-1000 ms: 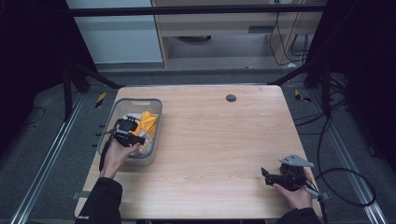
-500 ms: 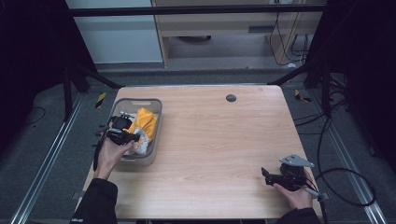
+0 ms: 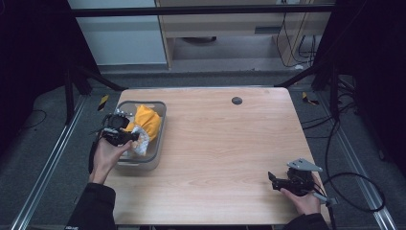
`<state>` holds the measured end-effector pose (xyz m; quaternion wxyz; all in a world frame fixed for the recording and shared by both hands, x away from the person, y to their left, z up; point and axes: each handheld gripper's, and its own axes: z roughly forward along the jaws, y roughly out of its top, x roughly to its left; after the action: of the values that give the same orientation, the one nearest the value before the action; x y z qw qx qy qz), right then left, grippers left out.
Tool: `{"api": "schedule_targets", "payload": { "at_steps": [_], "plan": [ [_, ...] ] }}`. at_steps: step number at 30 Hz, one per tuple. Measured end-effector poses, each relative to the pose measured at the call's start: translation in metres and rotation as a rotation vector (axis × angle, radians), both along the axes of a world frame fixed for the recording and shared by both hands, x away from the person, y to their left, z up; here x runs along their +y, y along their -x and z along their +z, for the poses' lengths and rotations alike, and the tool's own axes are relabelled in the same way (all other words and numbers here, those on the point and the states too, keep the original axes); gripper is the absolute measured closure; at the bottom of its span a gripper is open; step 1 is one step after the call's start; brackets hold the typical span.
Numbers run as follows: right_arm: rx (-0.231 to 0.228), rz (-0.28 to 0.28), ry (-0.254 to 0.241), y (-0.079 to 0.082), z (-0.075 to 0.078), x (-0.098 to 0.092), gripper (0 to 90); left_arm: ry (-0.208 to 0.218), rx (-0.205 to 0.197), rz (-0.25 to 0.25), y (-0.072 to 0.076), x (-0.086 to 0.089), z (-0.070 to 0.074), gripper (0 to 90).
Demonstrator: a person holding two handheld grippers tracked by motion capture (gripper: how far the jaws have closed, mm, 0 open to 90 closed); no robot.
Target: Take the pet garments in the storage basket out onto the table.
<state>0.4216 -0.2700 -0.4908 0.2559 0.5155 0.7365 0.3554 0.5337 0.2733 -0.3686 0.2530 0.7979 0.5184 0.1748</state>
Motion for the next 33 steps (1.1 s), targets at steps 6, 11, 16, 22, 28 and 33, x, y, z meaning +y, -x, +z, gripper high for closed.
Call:
{"api": "schedule_targets", "payload": {
  "at_steps": [6, 11, 16, 22, 28, 33],
  "plan": [
    [-0.003, 0.0, 0.002, 0.0, 0.0, 0.0, 9.0, 0.005, -0.026, 0.003, 0.004, 0.006, 0.01, 81.1],
    [-0.001, 0.0, 0.0, 0.0, 0.0, 0.0, 9.0, 0.009, -0.031, 0.004, 0.007, 0.009, 0.015, 81.1],
    [-0.003, -0.002, -0.006, 0.0, 0.001, 0.0, 8.9, 0.017, -0.044, -0.006, 0.01, 0.009, 0.02, 81.2],
    [-0.006, -0.001, -0.003, 0.001, 0.001, 0.0, 8.9, 0.042, -0.067, -0.028, 0.014, 0.008, 0.032, 81.2],
    [-0.002, -0.001, -0.009, 0.0, 0.001, 0.001, 8.9, 0.046, -0.075, -0.054, 0.017, 0.005, 0.039, 81.3],
    [-0.01, -0.001, -0.01, 0.001, 0.002, 0.0, 9.2, 0.044, -0.085, -0.078, 0.019, 0.0, 0.046, 81.3]
  ]
}}
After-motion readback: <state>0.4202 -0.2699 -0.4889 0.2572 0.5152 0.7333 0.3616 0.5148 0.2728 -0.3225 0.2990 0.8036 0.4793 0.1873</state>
